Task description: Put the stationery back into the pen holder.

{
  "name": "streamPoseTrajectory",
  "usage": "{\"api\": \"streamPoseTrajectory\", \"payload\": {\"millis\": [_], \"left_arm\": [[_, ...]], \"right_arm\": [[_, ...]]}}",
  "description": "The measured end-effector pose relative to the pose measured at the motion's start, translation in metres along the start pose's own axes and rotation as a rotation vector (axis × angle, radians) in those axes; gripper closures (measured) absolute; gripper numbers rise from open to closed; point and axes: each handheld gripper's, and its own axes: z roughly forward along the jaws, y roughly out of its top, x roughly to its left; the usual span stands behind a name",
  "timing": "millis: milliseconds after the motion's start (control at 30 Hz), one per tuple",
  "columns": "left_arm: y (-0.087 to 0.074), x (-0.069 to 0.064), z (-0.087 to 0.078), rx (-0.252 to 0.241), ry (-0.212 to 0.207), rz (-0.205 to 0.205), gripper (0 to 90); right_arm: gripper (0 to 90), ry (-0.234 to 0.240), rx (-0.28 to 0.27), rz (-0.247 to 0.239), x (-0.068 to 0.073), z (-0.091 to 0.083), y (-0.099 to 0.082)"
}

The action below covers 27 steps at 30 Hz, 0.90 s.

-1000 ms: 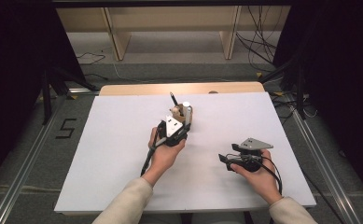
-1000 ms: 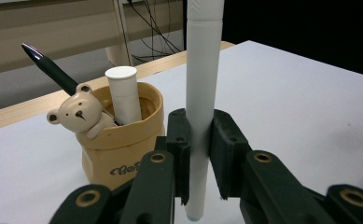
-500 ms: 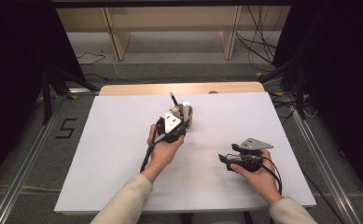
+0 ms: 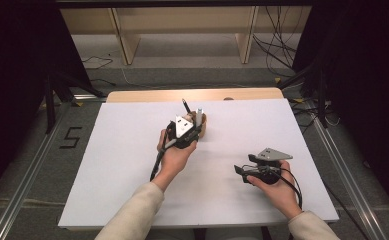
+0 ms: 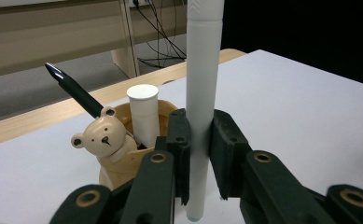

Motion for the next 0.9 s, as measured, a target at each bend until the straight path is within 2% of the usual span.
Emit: {"api": "streamPoseTrajectory", "payload": {"millis": [900], "left_arm": [[0.007,0.011,0.007,-0.003,0.023,-0.013,78.4]], "right_arm": [[28.6,0.001,0.004,0.0,0.0,0.0,0.0]]}}
